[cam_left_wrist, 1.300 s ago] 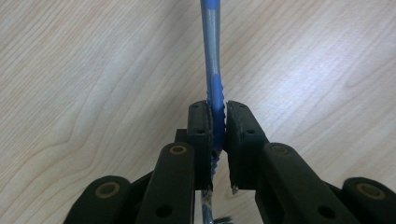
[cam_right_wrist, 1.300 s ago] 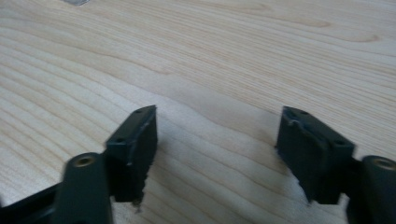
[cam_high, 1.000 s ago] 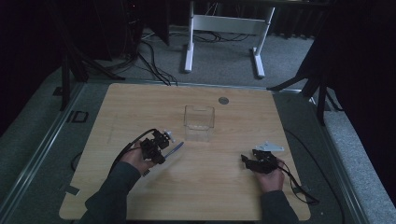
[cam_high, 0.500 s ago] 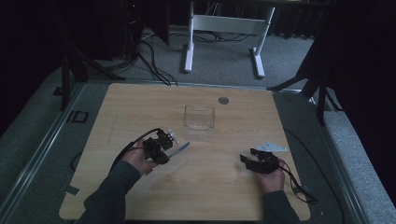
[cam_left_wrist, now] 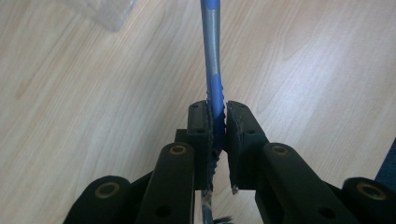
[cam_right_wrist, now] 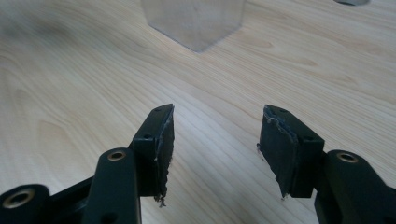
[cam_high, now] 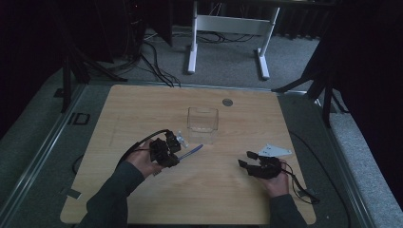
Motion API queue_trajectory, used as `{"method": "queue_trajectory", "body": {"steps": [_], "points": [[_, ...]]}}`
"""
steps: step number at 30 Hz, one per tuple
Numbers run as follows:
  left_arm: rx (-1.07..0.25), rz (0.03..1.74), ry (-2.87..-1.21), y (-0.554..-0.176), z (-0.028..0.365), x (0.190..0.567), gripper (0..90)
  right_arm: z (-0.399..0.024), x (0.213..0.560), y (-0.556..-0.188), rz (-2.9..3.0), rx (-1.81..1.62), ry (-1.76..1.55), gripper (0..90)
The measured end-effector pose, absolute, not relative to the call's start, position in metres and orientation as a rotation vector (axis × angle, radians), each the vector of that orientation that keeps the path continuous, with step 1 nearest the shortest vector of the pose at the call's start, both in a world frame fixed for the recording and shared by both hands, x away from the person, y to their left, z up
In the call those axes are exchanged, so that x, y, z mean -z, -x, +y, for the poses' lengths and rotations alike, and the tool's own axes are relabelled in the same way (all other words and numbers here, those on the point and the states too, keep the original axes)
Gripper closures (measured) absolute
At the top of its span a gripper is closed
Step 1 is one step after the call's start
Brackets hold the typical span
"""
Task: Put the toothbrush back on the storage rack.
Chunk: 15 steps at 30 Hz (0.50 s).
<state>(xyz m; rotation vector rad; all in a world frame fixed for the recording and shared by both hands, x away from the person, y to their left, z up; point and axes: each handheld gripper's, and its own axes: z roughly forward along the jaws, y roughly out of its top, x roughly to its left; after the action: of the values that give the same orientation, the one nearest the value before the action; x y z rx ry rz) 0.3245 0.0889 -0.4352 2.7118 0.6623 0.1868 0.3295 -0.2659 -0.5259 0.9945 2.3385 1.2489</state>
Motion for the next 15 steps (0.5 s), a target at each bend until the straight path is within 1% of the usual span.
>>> {"method": "queue_trajectory", "body": {"steps": [9, 15], "points": [[-0.195, 0.575, -2.714, -0.322, 0.080, 0.430, 80.6, -0.262, 0.518, -0.327, 2.361, -1.301, -0.936, 44.7], [-0.213, 0.506, -2.680, -0.319, 0.076, 0.426, 80.5, -0.261, 0.514, -0.325, 2.374, -1.331, -0.907, 45.0]]}}
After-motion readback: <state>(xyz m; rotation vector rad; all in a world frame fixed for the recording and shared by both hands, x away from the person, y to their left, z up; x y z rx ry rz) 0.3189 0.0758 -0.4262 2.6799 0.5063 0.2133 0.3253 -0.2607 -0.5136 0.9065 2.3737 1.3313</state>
